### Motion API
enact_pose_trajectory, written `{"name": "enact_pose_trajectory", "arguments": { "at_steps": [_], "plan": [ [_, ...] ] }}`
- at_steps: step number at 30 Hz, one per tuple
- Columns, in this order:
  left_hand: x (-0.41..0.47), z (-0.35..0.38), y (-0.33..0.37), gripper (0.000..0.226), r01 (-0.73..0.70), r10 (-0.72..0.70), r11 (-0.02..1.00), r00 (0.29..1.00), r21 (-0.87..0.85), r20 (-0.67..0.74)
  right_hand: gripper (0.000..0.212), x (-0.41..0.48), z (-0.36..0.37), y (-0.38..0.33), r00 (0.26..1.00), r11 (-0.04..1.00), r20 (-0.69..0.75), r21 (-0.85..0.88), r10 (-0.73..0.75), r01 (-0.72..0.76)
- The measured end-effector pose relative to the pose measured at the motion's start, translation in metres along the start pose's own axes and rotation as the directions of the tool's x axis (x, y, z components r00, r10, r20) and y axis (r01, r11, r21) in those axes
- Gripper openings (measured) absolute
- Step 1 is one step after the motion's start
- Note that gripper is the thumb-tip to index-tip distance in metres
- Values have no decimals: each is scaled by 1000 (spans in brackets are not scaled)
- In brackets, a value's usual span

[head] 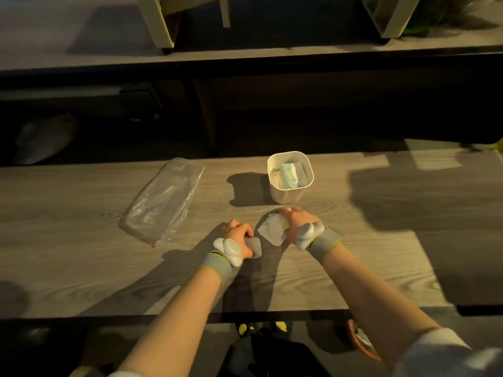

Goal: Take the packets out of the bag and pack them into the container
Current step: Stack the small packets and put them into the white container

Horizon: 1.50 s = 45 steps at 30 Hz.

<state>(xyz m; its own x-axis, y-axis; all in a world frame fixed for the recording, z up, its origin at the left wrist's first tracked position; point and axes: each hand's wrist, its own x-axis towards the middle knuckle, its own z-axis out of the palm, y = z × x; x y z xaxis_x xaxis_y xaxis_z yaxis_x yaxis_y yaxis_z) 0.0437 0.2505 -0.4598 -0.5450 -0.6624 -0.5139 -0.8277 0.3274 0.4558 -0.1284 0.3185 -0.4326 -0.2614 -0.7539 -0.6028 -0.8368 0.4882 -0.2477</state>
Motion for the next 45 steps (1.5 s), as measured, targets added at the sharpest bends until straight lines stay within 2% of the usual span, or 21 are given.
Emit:
{"name": "enact_pose_trajectory", "arguments": {
  "at_steps": [3, 4, 5, 8, 12, 15, 18, 21, 23, 26, 29, 31, 36, 41, 45],
  "plan": [
    [-2, 0, 2, 27, 4, -3, 998, 1000, 67, -12, 52, 1, 1, -3, 997, 999, -69, -45, 27, -30],
    [-2, 0, 2, 26, 14, -12, 999, 1000, 52, -23, 46, 0, 0, -2, 995, 999, -95, -40, 31, -35],
    [-1, 1, 3, 34, 22, -21, 999, 999, 41, -36, 40, -2, -1, -2, 992, 999, -118, -32, 39, -44],
    [1, -1, 6, 42, 69, -79, 989, 994, -134, -71, 28, -5, -3, 4, 986, 998, -155, 16, 68, -66],
    [4, -10, 5, 13, 98, -134, 918, 989, -385, -66, 7, -9, -12, 10, 986, 977, -144, 208, 85, -54],
    [2, -23, 12, 12, 82, -133, 869, 988, -487, -72, 30, -18, -23, 7, 991, 921, -121, 389, 56, -4],
    [1, -31, 20, 6, 110, -197, 793, 977, -599, -81, 30, -26, -31, -1, 992, 836, -124, 548, 35, 39],
    [5, -35, 26, 22, 141, -241, 679, 970, -720, -37, 31, -33, -36, -10, 992, 734, -124, 672, -14, 94],
    [2, -42, 35, 17, 156, -250, 588, 968, -794, 4, 29, -36, -38, -17, 991, 695, -122, 708, -57, 127],
    [-6, -49, 44, 21, 177, -263, 508, 964, -843, 43, 30, -36, -35, -27, 991, 695, -91, 707, -94, 131],
    [-10, -54, 46, 20, 180, -257, 404, 963, -897, 78, 33, -34, -28, -34, 993, 690, -102, 714, -65, 119],
    [-14, -59, 47, 31, 194, -247, 370, 963, -909, 105, 34, -31, -26, -38, 991, 715, -129, 689, -43, 121],
    [-16, -56, 44, 35, 109, -208, 418, 978, -902, 22, 36, -29, -28, -47, 990, 784, -144, 613, -11, 98],
    [-16, -51, 41, 35, 107, -264, 425, 965, -899, -10, 32, -21, -24, -32, 997, 819, -69, 574, 34, 12],
    [-11, -49, 33, 34, 175, -289, 426, 956, -888, 50, 23, -10, -20, -4, 970, 930, -123, 331, 208, -157]
  ]
}}
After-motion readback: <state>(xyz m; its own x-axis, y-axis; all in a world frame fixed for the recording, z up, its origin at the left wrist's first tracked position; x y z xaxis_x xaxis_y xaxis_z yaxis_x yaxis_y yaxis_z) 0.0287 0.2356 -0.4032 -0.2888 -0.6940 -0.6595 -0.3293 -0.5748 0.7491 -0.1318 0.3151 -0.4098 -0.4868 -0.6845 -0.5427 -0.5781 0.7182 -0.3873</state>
